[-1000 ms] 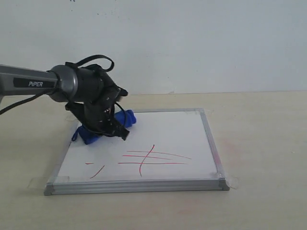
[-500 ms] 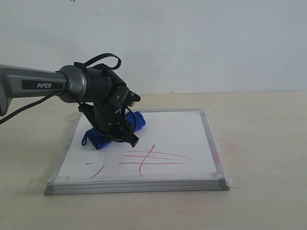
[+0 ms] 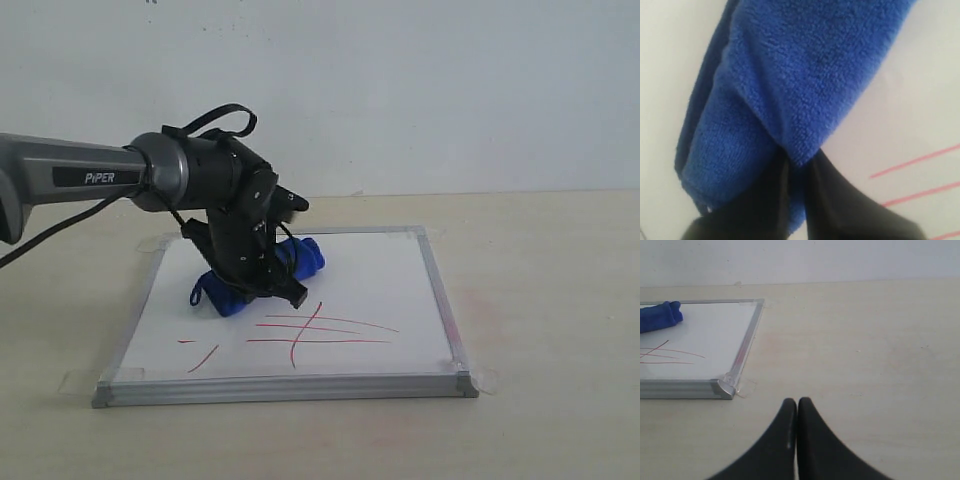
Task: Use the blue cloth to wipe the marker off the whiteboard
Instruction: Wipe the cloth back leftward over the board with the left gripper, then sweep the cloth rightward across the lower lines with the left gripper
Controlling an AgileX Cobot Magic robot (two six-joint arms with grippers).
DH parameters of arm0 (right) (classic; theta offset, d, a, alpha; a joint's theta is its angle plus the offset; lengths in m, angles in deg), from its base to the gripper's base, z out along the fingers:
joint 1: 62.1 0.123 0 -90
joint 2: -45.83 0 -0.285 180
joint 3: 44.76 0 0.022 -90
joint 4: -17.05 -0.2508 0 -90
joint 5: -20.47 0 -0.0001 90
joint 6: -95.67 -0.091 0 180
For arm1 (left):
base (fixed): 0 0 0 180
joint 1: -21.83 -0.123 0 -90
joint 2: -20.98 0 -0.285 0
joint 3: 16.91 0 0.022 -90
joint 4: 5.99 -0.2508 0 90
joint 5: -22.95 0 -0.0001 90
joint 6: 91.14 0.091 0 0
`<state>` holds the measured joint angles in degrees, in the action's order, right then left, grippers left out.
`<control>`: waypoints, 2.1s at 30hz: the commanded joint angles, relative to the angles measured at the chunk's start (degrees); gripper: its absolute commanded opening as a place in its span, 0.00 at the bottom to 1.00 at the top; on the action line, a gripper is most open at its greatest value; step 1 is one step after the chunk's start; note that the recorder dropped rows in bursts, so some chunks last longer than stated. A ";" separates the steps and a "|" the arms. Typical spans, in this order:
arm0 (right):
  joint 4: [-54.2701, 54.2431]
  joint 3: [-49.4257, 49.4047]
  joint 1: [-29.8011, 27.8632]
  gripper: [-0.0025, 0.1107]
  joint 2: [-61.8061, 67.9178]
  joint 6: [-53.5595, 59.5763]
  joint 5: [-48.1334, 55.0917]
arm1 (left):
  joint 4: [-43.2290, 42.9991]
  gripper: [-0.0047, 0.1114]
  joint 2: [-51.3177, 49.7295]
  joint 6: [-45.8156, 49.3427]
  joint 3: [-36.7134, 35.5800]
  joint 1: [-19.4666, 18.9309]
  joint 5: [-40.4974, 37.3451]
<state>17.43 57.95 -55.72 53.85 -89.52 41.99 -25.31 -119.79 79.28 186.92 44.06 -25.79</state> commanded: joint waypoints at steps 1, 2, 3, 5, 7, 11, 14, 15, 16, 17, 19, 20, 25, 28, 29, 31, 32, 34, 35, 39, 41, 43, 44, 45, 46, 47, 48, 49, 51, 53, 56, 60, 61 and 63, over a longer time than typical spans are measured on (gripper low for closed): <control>0.09 0.07 -0.15 0.02 -0.23 0.00 -0.56 | 0.51 0.07 -0.71 -9.22 -0.40 -1.73 1.00; 0.09 0.07 -0.15 0.02 -0.23 0.00 -0.56 | 4.38 0.07 -0.71 -8.82 -0.40 -1.73 1.13; 0.09 0.07 -0.15 0.02 -0.23 0.00 -0.56 | 7.91 0.07 -0.95 -7.31 -0.40 -1.52 1.13; 0.09 0.07 -0.15 0.02 -0.23 0.00 -0.56 | 16.01 0.07 -1.35 0.48 -0.40 -0.08 1.43; 0.09 0.07 -0.15 0.02 -0.23 0.00 -0.56 | 17.57 0.07 -1.35 7.39 -0.40 1.27 2.07; 0.09 0.07 -0.15 0.02 -0.23 0.00 -0.56 | -0.94 0.07 -1.35 -3.72 -0.40 0.41 2.22; 0.09 0.07 -0.15 0.02 -0.23 0.00 -0.56 | -9.90 0.07 -1.35 -9.81 -0.40 -2.37 -0.95; 0.09 0.07 -0.15 0.02 -0.23 0.00 -0.56 | -10.71 0.07 -1.35 -10.24 -0.40 -3.17 -1.96; 0.09 0.07 -0.15 0.02 -0.23 0.00 -0.56 | -10.86 0.07 -1.35 -10.85 -0.40 -4.13 -3.12; 0.09 0.07 -0.15 0.02 -0.23 0.00 -0.56 | -10.96 0.07 -1.35 -12.22 -0.40 -5.11 -4.28; 0.09 0.07 -0.15 0.02 -0.23 0.00 -0.56 | -8.57 0.07 -1.35 -13.41 -0.40 -6.75 -5.79; 0.09 0.07 -0.15 0.02 -0.23 0.00 -0.56 | -6.12 0.07 -1.35 -12.36 -0.40 -7.34 -6.08; 0.09 0.07 -0.15 0.02 -0.23 0.00 -0.56 | 12.01 0.07 -1.35 4.64 -0.40 -6.98 -6.75; 0.09 0.07 -0.15 0.02 -0.23 0.00 -0.56 | 20.34 0.07 -1.35 8.67 -0.67 -5.61 -8.19; 0.09 0.07 -0.15 0.02 -0.23 0.00 -0.56 | 22.91 0.07 -1.35 10.60 -0.93 -5.16 -8.63; 0.09 0.07 -0.15 0.02 -0.23 0.00 -0.56 | 26.41 0.07 -1.35 14.19 -2.01 -4.39 -8.88; 0.09 0.07 -0.15 0.02 -0.23 0.00 -0.56 | 27.09 0.07 -1.13 14.35 -2.73 -4.13 -8.88; 0.09 0.07 -0.15 0.02 -0.23 0.00 -0.56 | 27.98 0.07 -0.51 14.35 -4.62 -4.14 -8.31; 0.09 0.07 -0.15 0.02 -0.23 0.00 -0.56 | 27.63 0.07 0.05 14.05 -5.51 -4.26 -8.20; 0.09 0.07 -0.15 0.02 -0.23 0.00 -0.45 | 21.93 0.07 4.13 11.47 -11.43 -5.92 -5.50; 0.09 0.07 -0.15 0.02 -0.23 0.00 -0.45 | 18.36 0.07 6.90 9.58 -15.12 -7.27 -3.07; 0.09 0.07 -0.15 0.02 -0.23 0.00 -0.45 | 17.02 0.07 9.91 8.92 -19.21 -9.12 -0.45; 0.09 0.07 -0.15 0.02 -0.23 0.00 -0.45 | 17.13 0.07 11.15 8.92 -21.02 -10.09 0.57; 0.09 0.07 -0.15 0.02 -0.23 0.00 -0.45 | 17.13 0.07 12.17 8.92 -22.67 -10.85 1.21; 0.09 0.07 -0.15 0.02 -0.23 0.00 -0.45 | 17.13 0.07 12.98 8.92 -24.17 -11.69 2.02; 0.09 0.07 -0.15 0.02 -0.23 0.00 -0.45 | 17.13 0.07 13.58 8.92 -25.48 -12.49 2.52; 0.09 0.07 -0.15 0.02 -0.23 0.00 -0.45 | 17.25 0.07 13.83 8.92 -26.31 -13.03 2.93; 0.09 0.07 -0.15 0.02 -0.23 0.00 -0.45 | 17.34 0.07 13.96 8.92 -27.19 -13.48 3.08; 0.09 0.07 -0.15 0.02 -0.23 0.00 -0.45 | 18.28 0.07 13.96 8.92 -28.30 -13.73 3.08; 0.09 0.07 -0.15 0.02 -0.23 0.00 -0.45 | 22.65 0.07 13.96 9.58 -30.15 -12.13 5.48; 0.09 0.07 -0.15 0.02 -0.23 0.00 -0.45 | 27.39 0.07 13.43 9.58 -30.78 -5.39 12.17; 0.09 0.07 -0.15 0.02 -0.23 0.00 -0.45 | 32.32 0.07 12.79 12.58 -30.78 3.58 13.42; 0.09 0.07 -0.15 0.02 -0.23 0.00 -0.45 | 32.24 0.07 12.79 12.58 -30.78 5.23 13.14; 0.09 0.07 -0.15 0.02 -0.23 0.00 -0.45 | 30.82 0.07 12.79 12.41 -30.78 5.87 12.59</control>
<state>17.43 57.95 -55.72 53.85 -89.52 41.99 2.23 -104.50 91.93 157.69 48.20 -9.12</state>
